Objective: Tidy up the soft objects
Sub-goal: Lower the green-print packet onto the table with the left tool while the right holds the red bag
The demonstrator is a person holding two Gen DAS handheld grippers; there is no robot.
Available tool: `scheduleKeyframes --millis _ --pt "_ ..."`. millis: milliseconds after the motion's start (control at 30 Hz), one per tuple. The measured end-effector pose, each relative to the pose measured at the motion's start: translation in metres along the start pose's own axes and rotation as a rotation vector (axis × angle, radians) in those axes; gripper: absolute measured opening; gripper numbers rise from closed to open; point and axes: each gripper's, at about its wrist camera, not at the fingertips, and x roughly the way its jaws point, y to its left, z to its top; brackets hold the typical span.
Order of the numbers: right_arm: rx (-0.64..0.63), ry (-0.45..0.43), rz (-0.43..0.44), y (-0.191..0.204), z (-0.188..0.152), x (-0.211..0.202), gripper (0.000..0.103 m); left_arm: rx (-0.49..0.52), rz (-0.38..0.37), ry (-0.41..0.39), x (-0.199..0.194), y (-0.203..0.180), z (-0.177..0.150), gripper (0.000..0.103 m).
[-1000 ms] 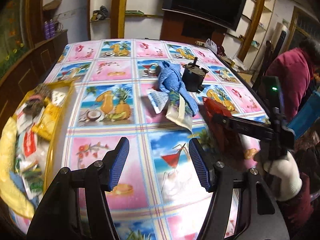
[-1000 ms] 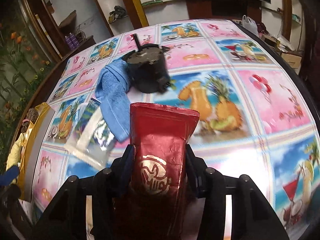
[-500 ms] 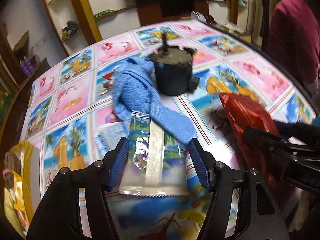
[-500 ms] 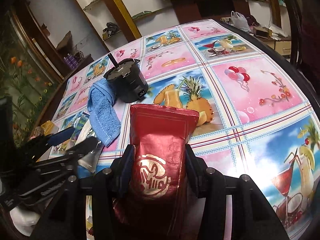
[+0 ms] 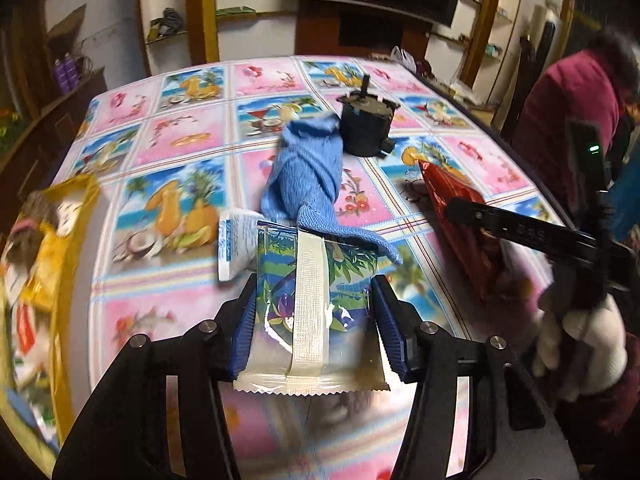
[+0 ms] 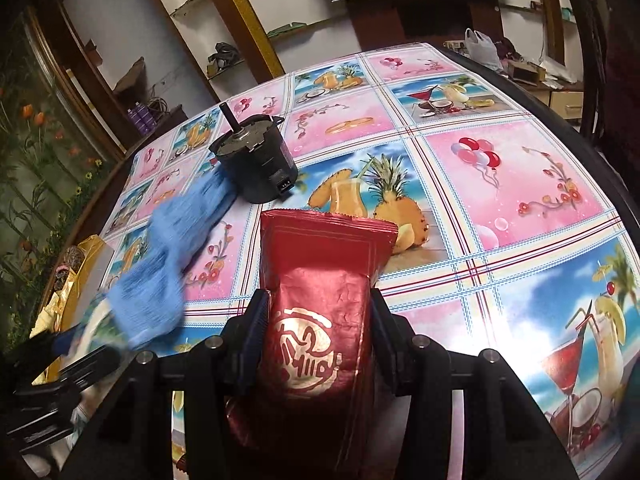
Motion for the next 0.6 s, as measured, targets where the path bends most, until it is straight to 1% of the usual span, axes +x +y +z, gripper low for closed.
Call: scheduleKeyframes --millis 133,233,300,367,400,467,600 --pt "0.027 -0.024 0.016 -0.004 0.000 -0.004 0.047 -0.081 -0.029 -0.047 -0.035 0.022 -0.019 0.054" --pt "0.027 -0.071 0.022 -0.002 0.000 -0.013 0.046 -0.144 -0.038 -0.068 -0.051 0.041 -0.034 0.054" --pt "0.023 -0.101 0.034 0.002 -0.001 -0.019 0.046 -0.185 -0.047 -0.063 -0.055 0.053 -0.046 0.055" --pt "0.029 -0.107 0.057 0.004 -0.001 -0.021 0.046 -0.213 -0.058 -0.047 -0.058 0.063 -0.058 0.056" --pt "0.030 -0.102 0.066 0.006 -0.002 -0.022 0.046 -0.218 -0.058 -0.034 -0.058 0.066 -0.064 0.058" --pt "0.036 -0.089 0.080 0.010 -0.004 -0.021 0.046 -0.212 -0.051 -0.022 -0.058 0.067 -0.073 0.058" --pt "0.043 -0.059 0.120 0.018 -0.009 -0.021 0.046 -0.156 -0.028 0.010 -0.053 0.060 -0.083 0.059"
